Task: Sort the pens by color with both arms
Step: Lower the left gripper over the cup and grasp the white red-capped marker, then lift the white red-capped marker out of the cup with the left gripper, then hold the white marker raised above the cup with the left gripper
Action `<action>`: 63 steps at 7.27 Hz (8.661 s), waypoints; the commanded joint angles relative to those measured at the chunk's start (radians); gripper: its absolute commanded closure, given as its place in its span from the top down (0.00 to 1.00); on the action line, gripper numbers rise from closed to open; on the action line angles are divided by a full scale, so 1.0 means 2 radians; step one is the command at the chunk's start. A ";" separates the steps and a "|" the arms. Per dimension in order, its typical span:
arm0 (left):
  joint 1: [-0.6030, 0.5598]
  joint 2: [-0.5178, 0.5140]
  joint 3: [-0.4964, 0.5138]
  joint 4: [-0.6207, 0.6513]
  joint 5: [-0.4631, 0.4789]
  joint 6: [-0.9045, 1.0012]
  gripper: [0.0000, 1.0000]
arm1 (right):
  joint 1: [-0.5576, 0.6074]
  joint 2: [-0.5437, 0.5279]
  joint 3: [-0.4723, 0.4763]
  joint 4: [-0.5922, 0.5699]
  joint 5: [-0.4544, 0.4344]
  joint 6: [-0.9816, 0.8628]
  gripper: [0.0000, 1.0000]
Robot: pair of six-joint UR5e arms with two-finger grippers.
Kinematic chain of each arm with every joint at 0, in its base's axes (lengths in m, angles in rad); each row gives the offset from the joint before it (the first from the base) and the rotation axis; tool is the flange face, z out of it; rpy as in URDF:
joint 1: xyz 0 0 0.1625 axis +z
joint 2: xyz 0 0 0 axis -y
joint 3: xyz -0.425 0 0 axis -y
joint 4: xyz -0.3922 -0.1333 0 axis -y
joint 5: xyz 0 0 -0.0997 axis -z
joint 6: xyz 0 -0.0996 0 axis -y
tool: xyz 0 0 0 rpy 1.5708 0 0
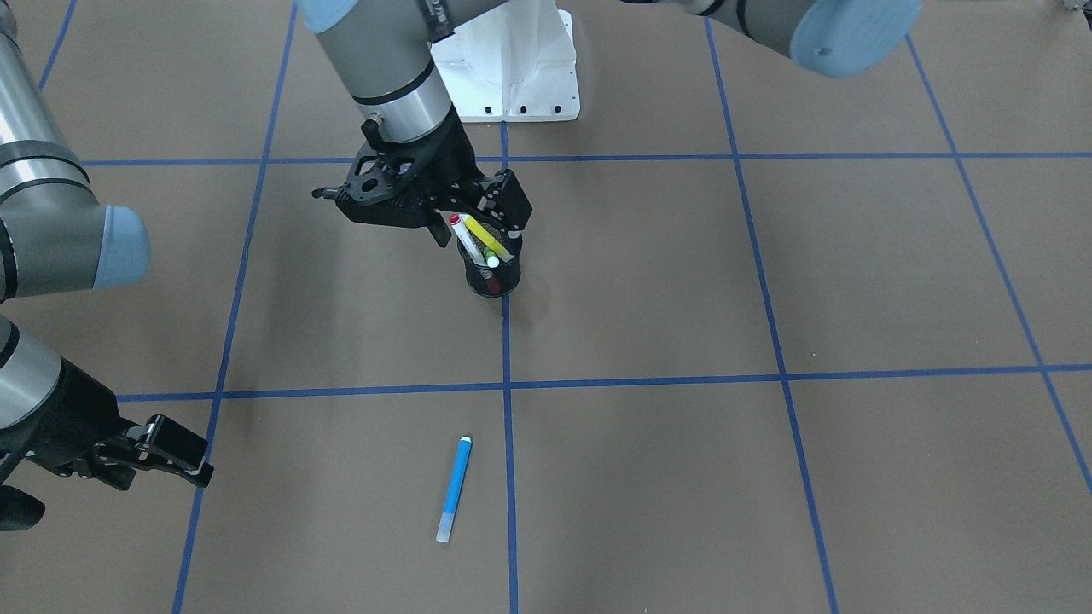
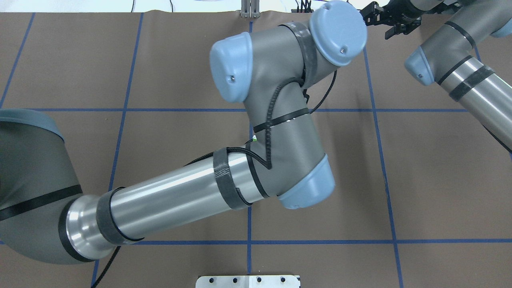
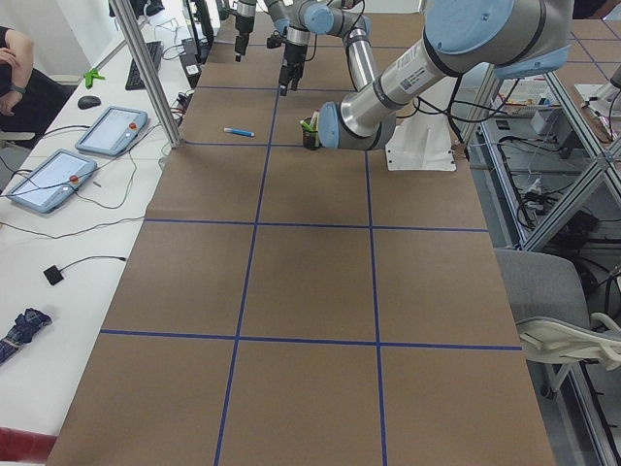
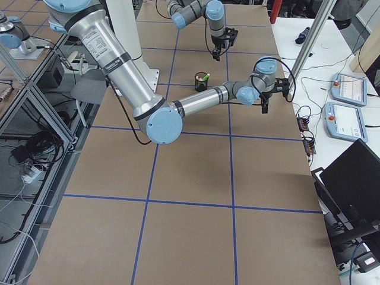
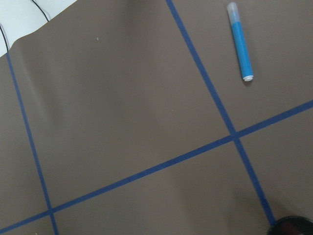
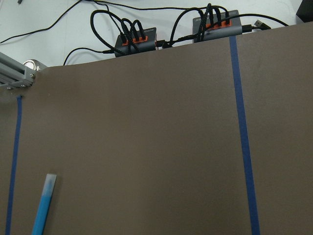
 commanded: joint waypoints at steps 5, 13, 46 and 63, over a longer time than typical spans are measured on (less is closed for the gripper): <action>0.051 -0.003 0.028 -0.002 0.011 -0.041 0.76 | 0.000 -0.006 0.000 -0.001 0.000 -0.007 1.00; 0.072 0.020 0.026 -0.018 0.009 -0.041 0.65 | 0.000 -0.019 0.000 -0.001 -0.002 -0.036 1.00; -0.037 0.080 0.166 -0.467 0.290 -0.279 0.00 | -0.023 -0.013 0.022 0.000 -0.022 -0.027 1.00; -0.017 0.070 0.291 -0.631 0.262 -0.170 1.00 | -0.031 -0.008 0.022 0.000 -0.034 -0.027 1.00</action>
